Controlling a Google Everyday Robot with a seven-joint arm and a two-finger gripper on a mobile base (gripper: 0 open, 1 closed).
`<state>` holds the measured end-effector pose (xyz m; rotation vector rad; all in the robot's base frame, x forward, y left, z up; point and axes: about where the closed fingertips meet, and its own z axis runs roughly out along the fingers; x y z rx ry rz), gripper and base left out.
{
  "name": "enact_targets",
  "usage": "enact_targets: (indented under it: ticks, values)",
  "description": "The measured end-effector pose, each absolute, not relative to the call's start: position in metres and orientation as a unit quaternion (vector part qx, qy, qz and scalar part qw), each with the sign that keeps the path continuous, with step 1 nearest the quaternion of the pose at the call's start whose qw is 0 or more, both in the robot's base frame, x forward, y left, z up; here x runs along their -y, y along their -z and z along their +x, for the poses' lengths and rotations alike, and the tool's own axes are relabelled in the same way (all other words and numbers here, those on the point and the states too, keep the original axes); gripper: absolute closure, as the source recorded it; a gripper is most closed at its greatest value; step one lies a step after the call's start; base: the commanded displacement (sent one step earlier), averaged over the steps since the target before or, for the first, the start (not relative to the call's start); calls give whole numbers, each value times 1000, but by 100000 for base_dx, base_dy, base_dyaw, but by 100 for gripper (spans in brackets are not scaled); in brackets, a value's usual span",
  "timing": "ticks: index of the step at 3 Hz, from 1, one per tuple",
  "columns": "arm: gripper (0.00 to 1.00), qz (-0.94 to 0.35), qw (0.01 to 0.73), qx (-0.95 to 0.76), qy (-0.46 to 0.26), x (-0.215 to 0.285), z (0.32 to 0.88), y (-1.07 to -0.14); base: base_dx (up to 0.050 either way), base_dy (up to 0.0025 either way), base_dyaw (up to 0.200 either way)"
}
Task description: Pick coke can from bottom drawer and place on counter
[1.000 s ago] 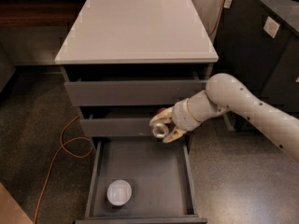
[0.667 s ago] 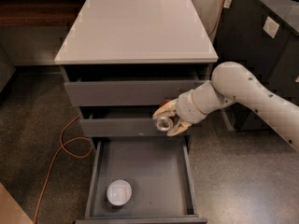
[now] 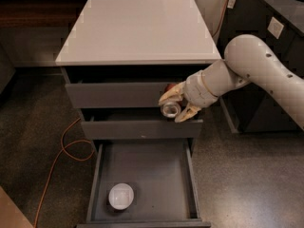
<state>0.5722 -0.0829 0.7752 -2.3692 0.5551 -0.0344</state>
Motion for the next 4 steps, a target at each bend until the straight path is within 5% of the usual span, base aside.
enact_targets:
  ticks: [4]
  values:
    - [100,-953,257,-111,114,97,686,-913,0,0,0]
